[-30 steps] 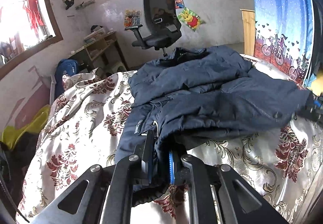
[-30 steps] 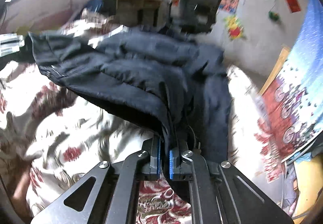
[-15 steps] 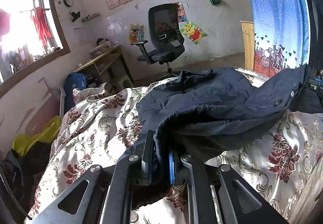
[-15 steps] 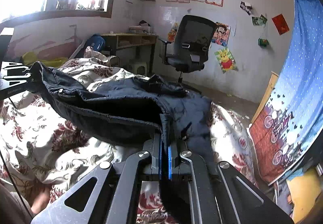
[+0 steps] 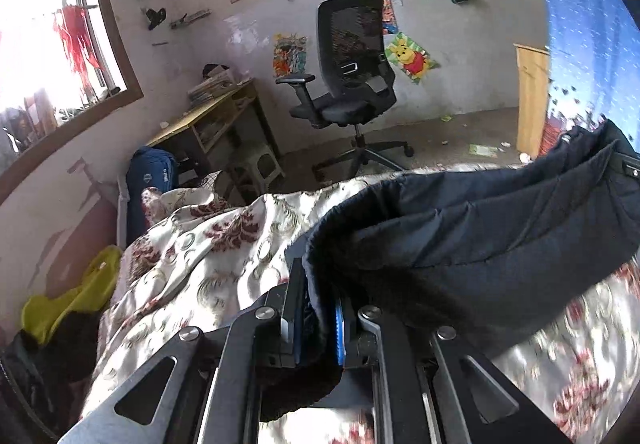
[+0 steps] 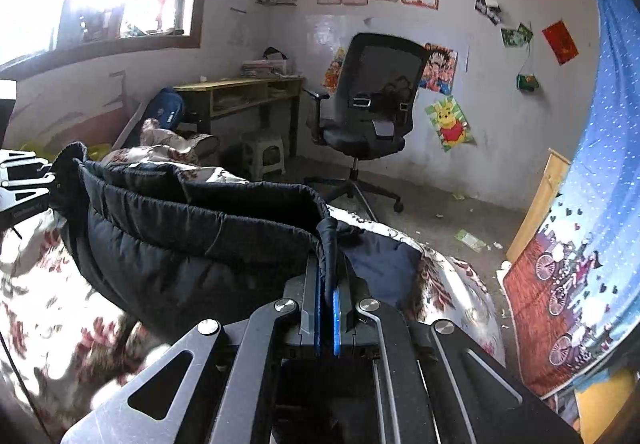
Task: Fold large clothes
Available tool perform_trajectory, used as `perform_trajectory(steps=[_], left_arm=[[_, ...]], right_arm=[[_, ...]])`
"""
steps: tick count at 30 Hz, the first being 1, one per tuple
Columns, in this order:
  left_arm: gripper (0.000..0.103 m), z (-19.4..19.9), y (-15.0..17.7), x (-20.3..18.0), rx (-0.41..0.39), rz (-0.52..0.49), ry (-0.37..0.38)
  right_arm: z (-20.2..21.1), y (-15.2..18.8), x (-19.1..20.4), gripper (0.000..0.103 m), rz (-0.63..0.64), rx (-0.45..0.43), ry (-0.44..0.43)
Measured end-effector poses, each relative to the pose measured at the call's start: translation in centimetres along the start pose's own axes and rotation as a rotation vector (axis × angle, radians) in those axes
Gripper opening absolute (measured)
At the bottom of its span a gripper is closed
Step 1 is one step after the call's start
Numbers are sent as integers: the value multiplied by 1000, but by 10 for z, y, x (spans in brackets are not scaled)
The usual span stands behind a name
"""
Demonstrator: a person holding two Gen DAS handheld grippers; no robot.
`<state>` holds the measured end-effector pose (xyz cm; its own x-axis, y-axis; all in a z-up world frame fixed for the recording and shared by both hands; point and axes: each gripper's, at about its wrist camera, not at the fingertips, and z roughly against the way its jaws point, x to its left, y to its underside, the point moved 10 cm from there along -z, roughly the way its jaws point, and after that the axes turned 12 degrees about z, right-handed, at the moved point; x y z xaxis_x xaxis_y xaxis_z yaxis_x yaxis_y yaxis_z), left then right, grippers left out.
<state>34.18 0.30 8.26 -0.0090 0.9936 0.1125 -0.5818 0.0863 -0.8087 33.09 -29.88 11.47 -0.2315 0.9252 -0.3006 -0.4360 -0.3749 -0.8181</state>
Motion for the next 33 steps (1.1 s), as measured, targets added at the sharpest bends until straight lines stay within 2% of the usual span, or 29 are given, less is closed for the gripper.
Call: perform_trajectory(steps=[8, 10, 17, 21, 27, 33], left_arm=[[11, -112, -38, -1, 2, 67, 0], [7, -134, -40, -2, 4, 80, 7], [7, -205, -27, -4, 78, 132, 19], [7, -221, -27, -5, 59, 131, 29], [6, -228, -51, -1, -17, 163, 30], [7, -269, -49, -3, 31, 194, 2]], right_arm=[[-124, -33, -16, 3, 24, 49, 15], [-153, -35, -17, 3, 20, 61, 16], [-235, -22, -6, 3, -11, 112, 48], [-257, -16, -1, 4, -18, 121, 72], [-256, -40, -3, 3, 28, 56, 135], [-294, -53, -3, 3, 44, 107, 156]])
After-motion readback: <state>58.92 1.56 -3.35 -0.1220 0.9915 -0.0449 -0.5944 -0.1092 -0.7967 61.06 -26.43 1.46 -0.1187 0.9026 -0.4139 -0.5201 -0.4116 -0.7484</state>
